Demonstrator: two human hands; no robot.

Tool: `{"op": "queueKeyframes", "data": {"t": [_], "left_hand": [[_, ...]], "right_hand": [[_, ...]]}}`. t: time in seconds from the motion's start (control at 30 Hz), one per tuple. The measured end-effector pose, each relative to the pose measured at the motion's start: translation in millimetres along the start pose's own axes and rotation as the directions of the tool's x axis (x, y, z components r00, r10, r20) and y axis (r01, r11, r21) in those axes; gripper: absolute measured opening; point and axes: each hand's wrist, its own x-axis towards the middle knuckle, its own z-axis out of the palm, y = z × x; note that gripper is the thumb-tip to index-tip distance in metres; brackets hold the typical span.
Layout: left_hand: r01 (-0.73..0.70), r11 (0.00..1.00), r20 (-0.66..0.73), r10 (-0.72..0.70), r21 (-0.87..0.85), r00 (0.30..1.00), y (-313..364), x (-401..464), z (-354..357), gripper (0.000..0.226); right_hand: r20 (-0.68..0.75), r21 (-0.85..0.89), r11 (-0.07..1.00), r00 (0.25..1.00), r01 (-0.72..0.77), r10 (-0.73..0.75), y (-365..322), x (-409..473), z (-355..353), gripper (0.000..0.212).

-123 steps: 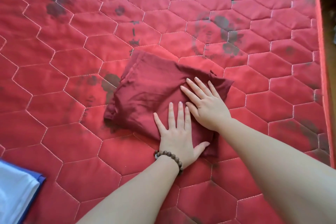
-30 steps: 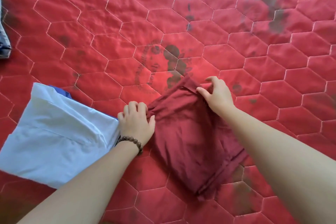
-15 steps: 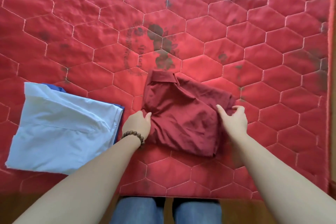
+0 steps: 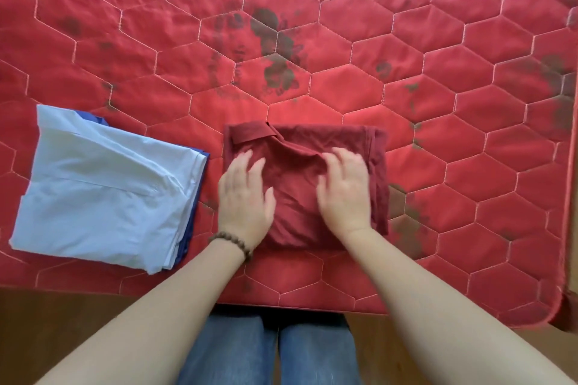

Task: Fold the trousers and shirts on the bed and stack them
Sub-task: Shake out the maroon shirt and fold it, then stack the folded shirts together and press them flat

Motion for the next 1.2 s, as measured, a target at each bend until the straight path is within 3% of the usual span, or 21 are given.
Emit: {"op": "queueKeyframes", "data": {"t": [0.1, 0.17, 0.3, 0.37, 0.47, 0.57, 0.67, 0.73, 0.83, 1.0, 1.2], "left_hand": [[-0.127, 0.977, 0.183, 0.096, 0.172, 0.979, 12, 31, 27, 0.064], [-0.167, 0.943, 0.276, 0.086, 0.287, 0.957, 3, 43, 52, 0.065], [-0.201, 0.924, 0.258, 0.117, 0.326, 0.959, -17, 47, 75, 0.072], [-0.181, 0.929, 0.238, 0.106, 0.324, 0.966, -15, 47, 77, 0.073], [-0.181, 0.933, 0.250, 0.103, 0.312, 0.963, -11, 48, 71, 0.070], [-0.156, 0.962, 0.191, 0.113, 0.223, 0.975, -7, 47, 55, 0.066], [-0.184, 0.952, 0.043, 0.179, 0.244, 0.983, -2, 22, 46, 0.063], [-0.212, 0.932, 0.095, 0.193, 0.294, 0.977, 1, -2, 50, 0.062], [-0.146, 0.928, 0.224, 0.071, 0.342, 0.972, -3, -20, 68, 0.064], [-0.099, 0.931, 0.242, 0.011, 0.352, 0.970, -5, -17, 77, 0.068], [-0.086, 0.973, 0.295, 0.019, 0.216, 0.955, -1, -12, 26, 0.078]], "right_hand": [[0.197, 0.012, 0.976, 0.956, 0.219, -0.217, -17, -12, 30, 0.049], [0.309, -0.054, 0.968, 0.926, 0.244, -0.216, -12, -15, 46, 0.056], [0.387, -0.198, 0.941, 0.904, 0.276, -0.184, 30, -16, 54, 0.062], [0.374, -0.281, 0.940, 0.924, 0.195, -0.080, 55, -22, 45, 0.062], [0.331, -0.373, 0.927, 0.926, -0.050, 0.183, 82, -35, 24, 0.059], [0.242, -0.359, 0.917, 0.931, -0.175, 0.273, 75, -41, 14, 0.060], [0.161, -0.250, 0.968, 0.985, -0.015, 0.057, 43, -48, 19, 0.059], [0.223, -0.193, 0.966, 0.966, 0.172, -0.128, 22, -61, 31, 0.058], [0.316, -0.187, 0.946, 0.928, 0.266, -0.199, 22, -72, 48, 0.059], [0.254, -0.309, 0.951, 0.964, 0.004, 0.078, 53, -66, 42, 0.063], [0.376, -0.355, 0.932, 0.903, -0.068, 0.209, 11, -55, 19, 0.065]]}}
